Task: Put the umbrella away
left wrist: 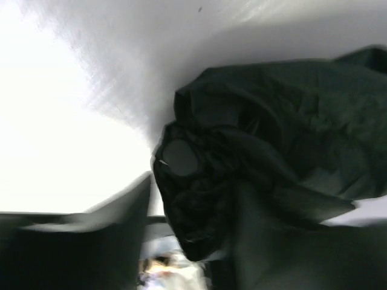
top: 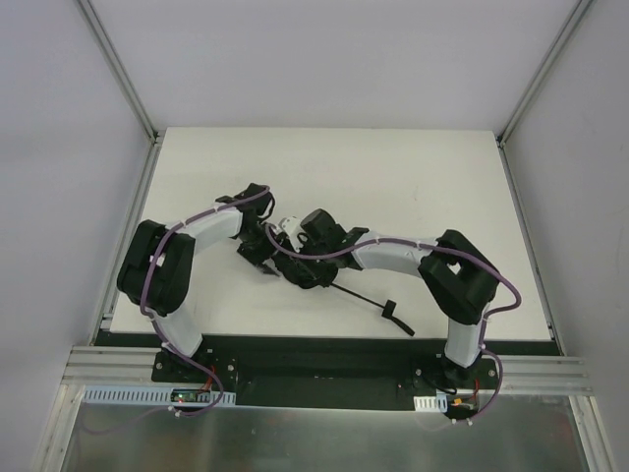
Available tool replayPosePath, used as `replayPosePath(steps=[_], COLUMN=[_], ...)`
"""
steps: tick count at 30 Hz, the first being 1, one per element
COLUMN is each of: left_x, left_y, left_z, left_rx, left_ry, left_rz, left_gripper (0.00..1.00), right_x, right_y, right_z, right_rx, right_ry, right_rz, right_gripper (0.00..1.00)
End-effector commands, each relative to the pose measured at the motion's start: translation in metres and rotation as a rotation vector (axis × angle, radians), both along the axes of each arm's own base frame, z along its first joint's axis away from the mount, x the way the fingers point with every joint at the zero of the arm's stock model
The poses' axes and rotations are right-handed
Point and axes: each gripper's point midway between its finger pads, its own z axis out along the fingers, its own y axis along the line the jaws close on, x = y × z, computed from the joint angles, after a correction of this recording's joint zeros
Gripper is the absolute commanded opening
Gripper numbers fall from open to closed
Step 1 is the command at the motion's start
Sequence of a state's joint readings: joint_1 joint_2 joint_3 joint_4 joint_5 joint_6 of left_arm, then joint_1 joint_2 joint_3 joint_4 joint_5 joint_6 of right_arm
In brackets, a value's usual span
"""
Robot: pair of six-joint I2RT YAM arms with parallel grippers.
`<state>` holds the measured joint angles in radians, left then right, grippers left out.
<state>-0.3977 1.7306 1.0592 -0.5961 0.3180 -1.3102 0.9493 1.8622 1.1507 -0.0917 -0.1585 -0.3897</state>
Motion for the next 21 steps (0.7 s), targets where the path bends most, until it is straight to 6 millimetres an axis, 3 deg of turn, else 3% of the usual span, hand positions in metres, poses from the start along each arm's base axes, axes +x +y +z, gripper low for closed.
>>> replayPosePath(steps=[1,2,10,16,21], left_x=[0.013,0.018,0.017,0.005,-0.005], left_y=[0.018,0.017,0.015,0.009,0.015], left_z=[0.016,0.022,0.043,0.032,0.012], left_rx=[0.021,-0.013,-0.157,-0.225,-0.175], left_ry=[-0.200,-0.257,-0.460,-0.470,-0.443], left_rz=[-0.097,-0.097,-0.056,0.008,0.075], left_gripper=[0.84,0.98,0.99,0.99,0.99], right_x=[-0.048,-0.050,-0.057,-0.053,-0.050], right_y=[-0.038,-0.040,-0.036,-0.028,-0.024], right_z=[-0.057,-0.059,-0.061,-0.059,-0.054], right_rx=[-0.082,-0.079,-0.014,0.002,-0.007], right_ry=[0.373,0.398,0.623,0.728,0.783], right_rz=[0.019,0.019,-0.019,-0.058,-0.070], right_gripper=[0.00,0.00,0.00,0.00,0.00])
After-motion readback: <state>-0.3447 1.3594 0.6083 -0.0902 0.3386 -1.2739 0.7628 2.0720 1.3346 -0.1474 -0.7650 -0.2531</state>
